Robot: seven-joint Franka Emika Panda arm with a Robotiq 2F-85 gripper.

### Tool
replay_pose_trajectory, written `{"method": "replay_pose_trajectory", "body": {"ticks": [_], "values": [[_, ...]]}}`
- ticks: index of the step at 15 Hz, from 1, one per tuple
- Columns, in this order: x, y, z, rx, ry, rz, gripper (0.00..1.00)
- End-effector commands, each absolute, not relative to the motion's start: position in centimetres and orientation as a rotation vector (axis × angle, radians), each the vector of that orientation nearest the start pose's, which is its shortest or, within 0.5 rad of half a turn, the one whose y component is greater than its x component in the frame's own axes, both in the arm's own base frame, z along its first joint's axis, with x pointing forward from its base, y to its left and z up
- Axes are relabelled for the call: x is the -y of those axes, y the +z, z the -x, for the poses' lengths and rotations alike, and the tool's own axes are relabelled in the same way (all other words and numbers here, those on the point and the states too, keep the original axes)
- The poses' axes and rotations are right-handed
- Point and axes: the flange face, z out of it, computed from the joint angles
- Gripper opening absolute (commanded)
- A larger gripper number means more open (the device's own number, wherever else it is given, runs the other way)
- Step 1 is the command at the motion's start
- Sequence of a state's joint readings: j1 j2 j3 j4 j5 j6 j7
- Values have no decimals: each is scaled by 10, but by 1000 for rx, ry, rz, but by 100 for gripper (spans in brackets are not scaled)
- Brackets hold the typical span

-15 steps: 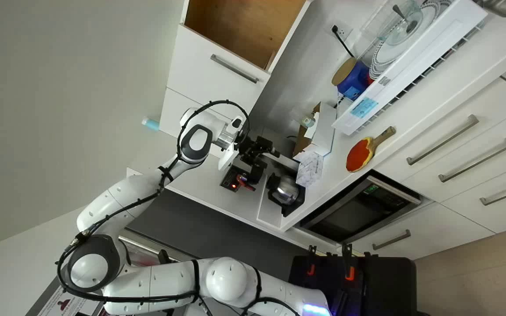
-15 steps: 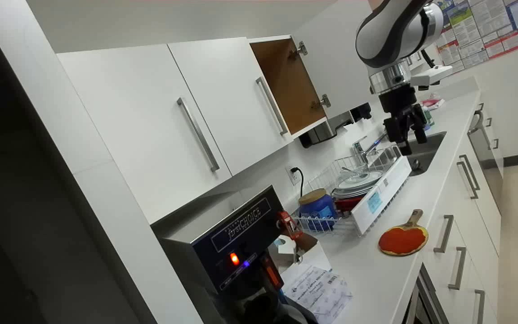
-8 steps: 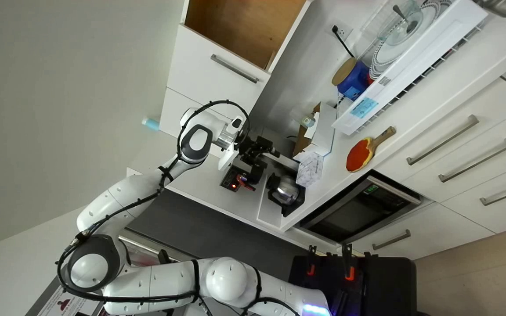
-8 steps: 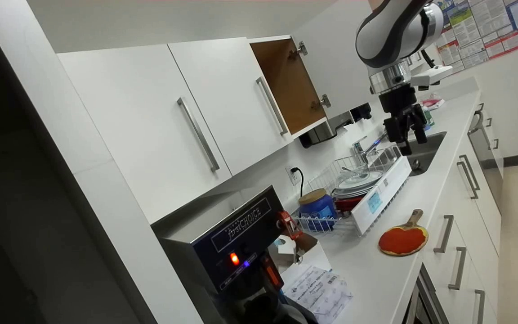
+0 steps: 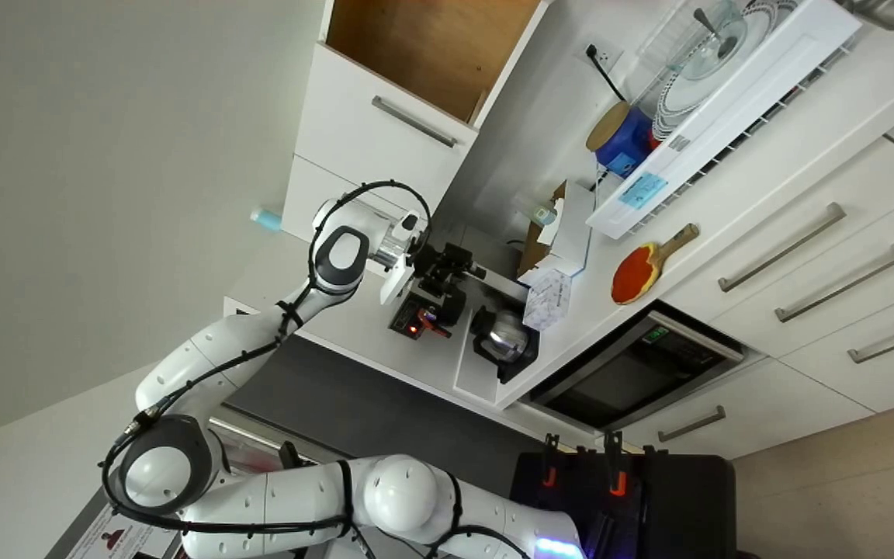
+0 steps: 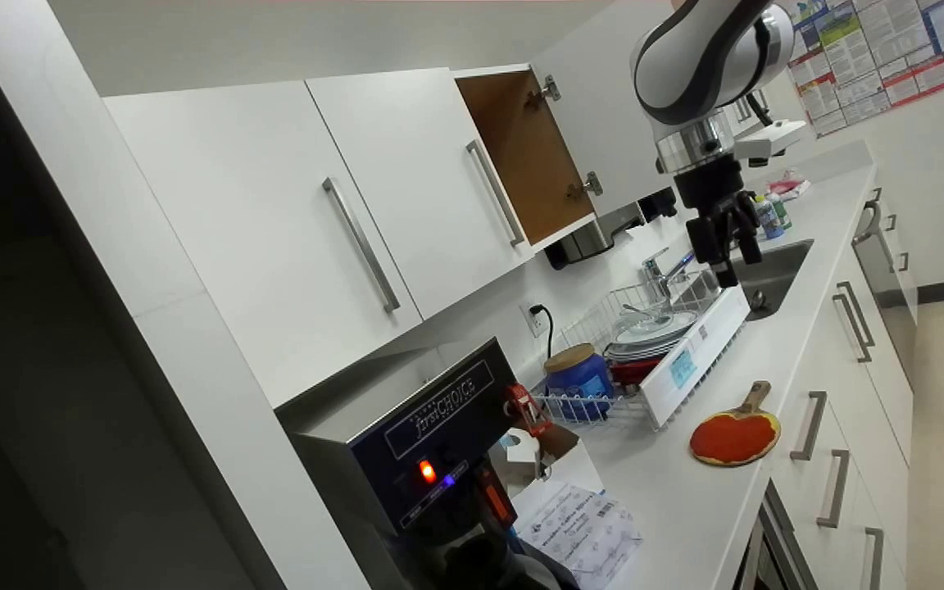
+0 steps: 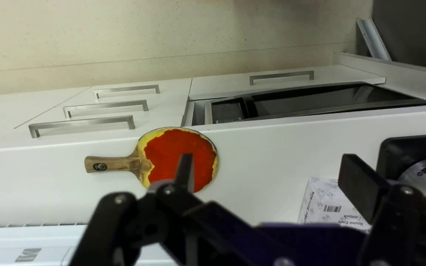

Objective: Turn off the switch on the coffee machine

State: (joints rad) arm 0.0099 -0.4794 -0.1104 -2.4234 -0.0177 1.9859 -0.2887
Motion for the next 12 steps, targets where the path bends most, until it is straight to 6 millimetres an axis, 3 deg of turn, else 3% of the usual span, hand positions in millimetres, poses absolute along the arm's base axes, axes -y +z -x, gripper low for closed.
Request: {"method": "replay_pose_trajectory", "body": {"ticks": [1,8,9,10,12], "values": [[5,485,-391,363,-85,3127,100],[-96,470,-369,589,-49,2944,100],[-104,470,-366,642,-27,2917,100],[-95,469,-374,581,-25,2964,100],[-106,468,-370,615,-19,2944,100]]}}
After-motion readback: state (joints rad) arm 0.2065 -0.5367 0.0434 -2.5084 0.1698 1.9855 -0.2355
